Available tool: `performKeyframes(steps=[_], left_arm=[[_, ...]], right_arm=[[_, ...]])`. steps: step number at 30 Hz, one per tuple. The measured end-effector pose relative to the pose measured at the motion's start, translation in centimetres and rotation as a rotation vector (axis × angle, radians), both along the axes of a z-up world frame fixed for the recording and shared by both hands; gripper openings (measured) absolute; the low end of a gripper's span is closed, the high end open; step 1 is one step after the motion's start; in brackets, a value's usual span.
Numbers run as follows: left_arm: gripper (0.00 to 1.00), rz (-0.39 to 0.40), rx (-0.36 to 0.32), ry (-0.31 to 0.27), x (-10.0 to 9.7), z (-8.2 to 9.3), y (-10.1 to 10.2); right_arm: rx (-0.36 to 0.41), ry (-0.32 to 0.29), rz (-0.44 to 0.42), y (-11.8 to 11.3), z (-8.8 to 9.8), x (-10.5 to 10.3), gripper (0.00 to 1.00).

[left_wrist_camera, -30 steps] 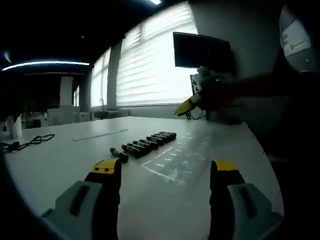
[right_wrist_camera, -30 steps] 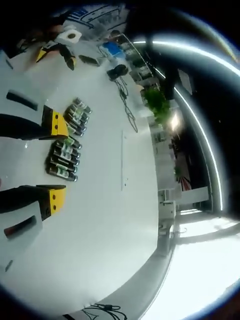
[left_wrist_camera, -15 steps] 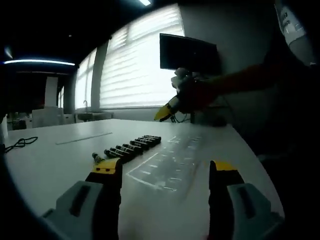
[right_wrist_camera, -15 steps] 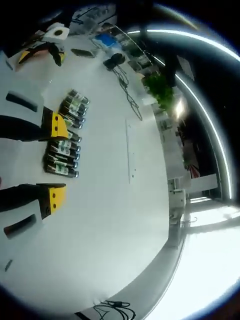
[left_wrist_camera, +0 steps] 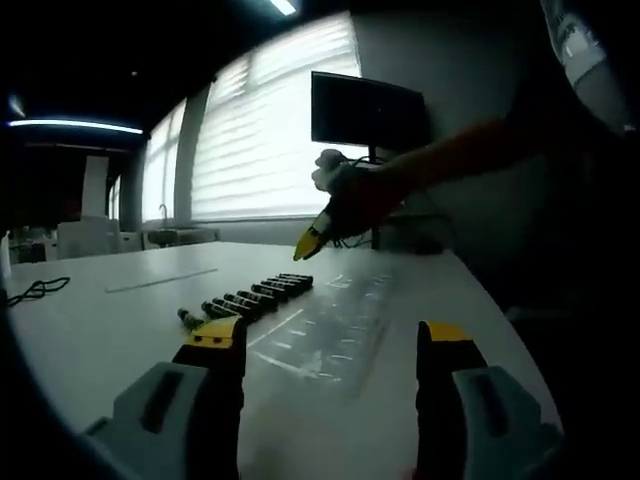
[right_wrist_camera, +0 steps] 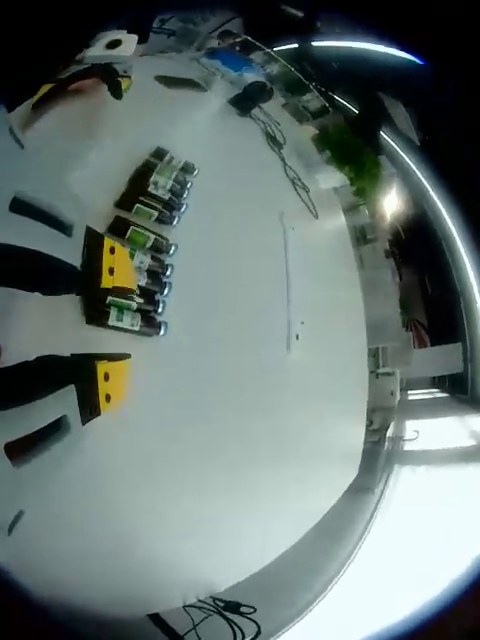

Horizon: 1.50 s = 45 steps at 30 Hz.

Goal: Grip medicine bottles put into box

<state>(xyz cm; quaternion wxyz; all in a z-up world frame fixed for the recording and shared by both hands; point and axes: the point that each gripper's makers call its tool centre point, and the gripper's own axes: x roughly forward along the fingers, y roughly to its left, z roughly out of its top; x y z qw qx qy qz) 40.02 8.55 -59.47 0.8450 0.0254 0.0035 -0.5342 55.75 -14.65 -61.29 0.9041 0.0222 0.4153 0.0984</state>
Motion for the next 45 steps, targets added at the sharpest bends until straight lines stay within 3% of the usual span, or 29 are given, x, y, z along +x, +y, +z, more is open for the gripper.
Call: performKeyframes(steps=[8, 27, 45], left_arm=[[0.65, 0.002, -0.012, 0.025, 0.2, -0.1, 0.1], [0.63, 0.005, -0.018, 0.026, 0.0, -0.1, 0.1], [0.64, -0.004, -0.013, 0.016, 0.0, 0.0, 0.1]], right_arm=[[-0.019, 0.073, 0.028, 0.9, -0.9, -0.2, 0.20], [-0.053, 0.145, 0.053, 0.8, -2.9, -0.1, 0.19], [-0.057, 0.151, 0.040, 0.4, -3.7, 0.0, 0.16]])
